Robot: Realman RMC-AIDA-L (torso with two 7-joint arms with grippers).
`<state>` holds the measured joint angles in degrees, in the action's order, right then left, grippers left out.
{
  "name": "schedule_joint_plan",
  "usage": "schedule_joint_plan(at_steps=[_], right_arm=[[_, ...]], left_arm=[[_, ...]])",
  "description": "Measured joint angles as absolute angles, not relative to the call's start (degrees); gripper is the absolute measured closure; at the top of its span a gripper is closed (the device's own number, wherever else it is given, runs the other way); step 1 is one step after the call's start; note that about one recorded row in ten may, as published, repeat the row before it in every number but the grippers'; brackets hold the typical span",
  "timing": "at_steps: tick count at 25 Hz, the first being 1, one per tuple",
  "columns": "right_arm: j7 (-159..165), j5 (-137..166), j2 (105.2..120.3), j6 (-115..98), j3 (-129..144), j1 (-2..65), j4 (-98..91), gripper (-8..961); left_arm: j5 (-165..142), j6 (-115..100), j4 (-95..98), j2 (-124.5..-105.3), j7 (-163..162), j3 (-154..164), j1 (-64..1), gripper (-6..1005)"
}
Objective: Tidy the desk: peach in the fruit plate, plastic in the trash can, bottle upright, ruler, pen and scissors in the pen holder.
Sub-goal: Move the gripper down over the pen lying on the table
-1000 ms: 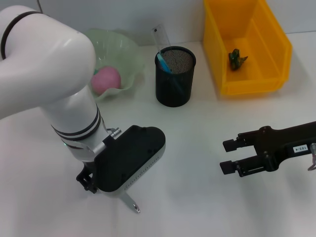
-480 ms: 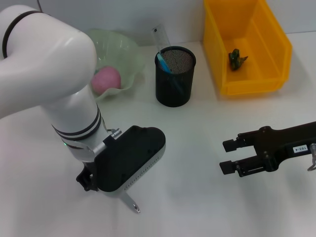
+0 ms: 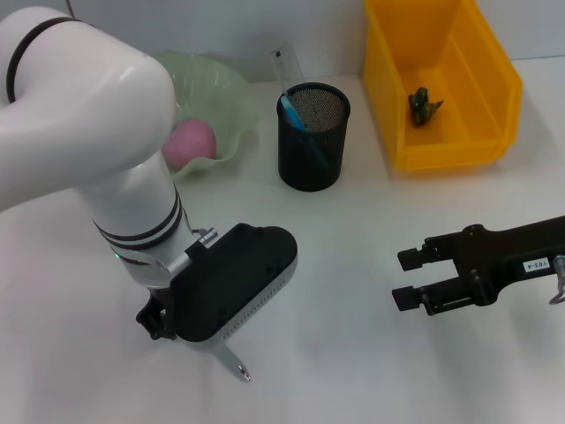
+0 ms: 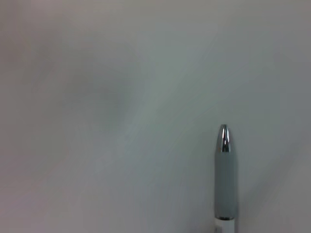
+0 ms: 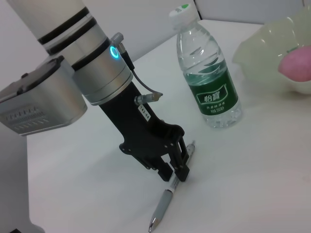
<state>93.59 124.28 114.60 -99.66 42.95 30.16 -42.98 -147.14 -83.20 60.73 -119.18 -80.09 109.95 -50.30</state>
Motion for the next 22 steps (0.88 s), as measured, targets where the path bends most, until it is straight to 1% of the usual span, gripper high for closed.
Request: schedule_joint_plan(at_steps=[15, 20, 22], right_arm=[[93.5, 124.2, 114.66, -99.7, 42.9, 30.2, -42.9, 227], [93.5, 124.1, 114.74, -99.7, 43.0, 30.2, -43.2, 228], [93.5, 124.1, 114.74, -99.7, 43.0, 30.2, -43.2, 228]], left_arm=[[-146.7, -82.8, 59.6, -119.18, -79.8, 109.9, -50.7, 713], [-146.6, -82.8, 59.4, -119.18, -79.8, 109.9, -50.8, 761], [-146.6, -82.8, 59.3, -119.18, -79.9, 109.8, -50.9, 801]])
